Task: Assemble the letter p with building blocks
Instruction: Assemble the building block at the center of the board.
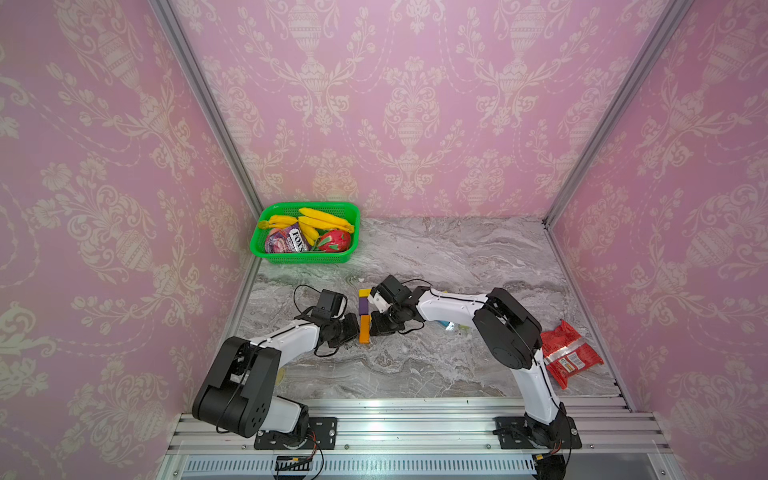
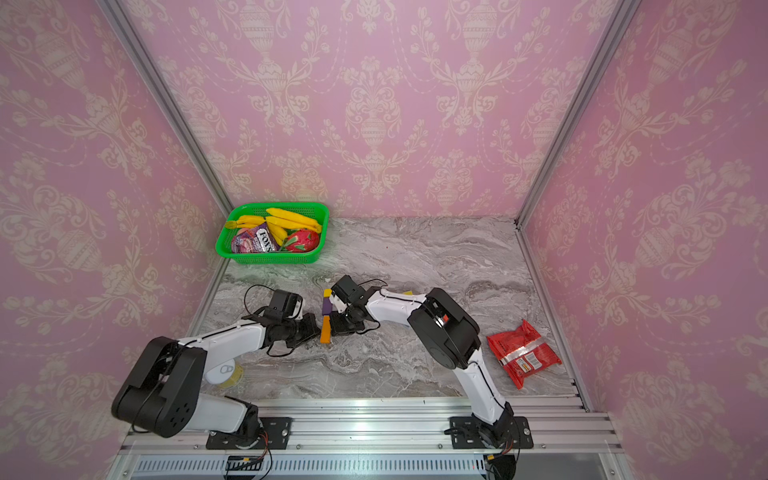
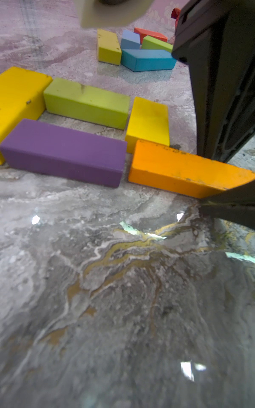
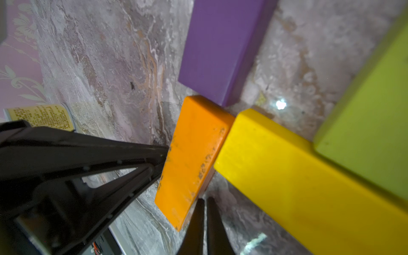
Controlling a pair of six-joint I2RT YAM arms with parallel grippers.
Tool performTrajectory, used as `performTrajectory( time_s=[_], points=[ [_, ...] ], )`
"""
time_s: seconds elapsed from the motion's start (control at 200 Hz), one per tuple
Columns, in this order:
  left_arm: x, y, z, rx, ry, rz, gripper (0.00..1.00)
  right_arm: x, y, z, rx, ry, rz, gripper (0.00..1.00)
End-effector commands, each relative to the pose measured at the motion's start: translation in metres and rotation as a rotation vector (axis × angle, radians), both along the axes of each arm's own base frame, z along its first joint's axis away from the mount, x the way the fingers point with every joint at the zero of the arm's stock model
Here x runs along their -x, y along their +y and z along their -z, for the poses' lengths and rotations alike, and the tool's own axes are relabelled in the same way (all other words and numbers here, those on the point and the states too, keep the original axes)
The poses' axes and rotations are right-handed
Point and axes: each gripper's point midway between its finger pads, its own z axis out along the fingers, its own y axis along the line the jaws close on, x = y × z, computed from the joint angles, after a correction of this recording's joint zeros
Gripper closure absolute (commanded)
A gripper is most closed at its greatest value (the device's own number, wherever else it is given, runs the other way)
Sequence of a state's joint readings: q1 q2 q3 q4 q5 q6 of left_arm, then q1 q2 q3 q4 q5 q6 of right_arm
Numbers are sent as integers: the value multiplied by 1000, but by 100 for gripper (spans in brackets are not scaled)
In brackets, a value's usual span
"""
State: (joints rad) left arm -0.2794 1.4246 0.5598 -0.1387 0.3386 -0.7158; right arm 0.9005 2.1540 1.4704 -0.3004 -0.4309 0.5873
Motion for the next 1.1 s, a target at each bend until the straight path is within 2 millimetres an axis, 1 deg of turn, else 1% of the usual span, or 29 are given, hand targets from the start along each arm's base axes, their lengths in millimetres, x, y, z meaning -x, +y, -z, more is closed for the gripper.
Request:
performTrajectory(
  time_s=[0.0, 0.275, 0.51, 0.68, 1.016, 1.096],
  points=[
    [22, 10, 14, -55, 73, -12, 100, 2, -14, 32, 91, 40, 23, 90],
    [22, 12, 14, -71, 68, -8, 100, 1, -15, 31, 92, 38, 21, 90],
    [11, 9, 14, -73, 60, 2, 100, 3, -18, 33, 94, 43, 28, 90],
    [6, 8, 14, -71, 60, 5, 100, 3, -19, 32, 95, 39, 31, 90],
    [13, 13, 13, -81, 60, -16, 100, 2, -19, 34, 94, 44, 31, 90],
    [15, 13, 11, -85, 64, -11, 100, 2, -21, 32, 98, 38, 30, 90]
  ],
)
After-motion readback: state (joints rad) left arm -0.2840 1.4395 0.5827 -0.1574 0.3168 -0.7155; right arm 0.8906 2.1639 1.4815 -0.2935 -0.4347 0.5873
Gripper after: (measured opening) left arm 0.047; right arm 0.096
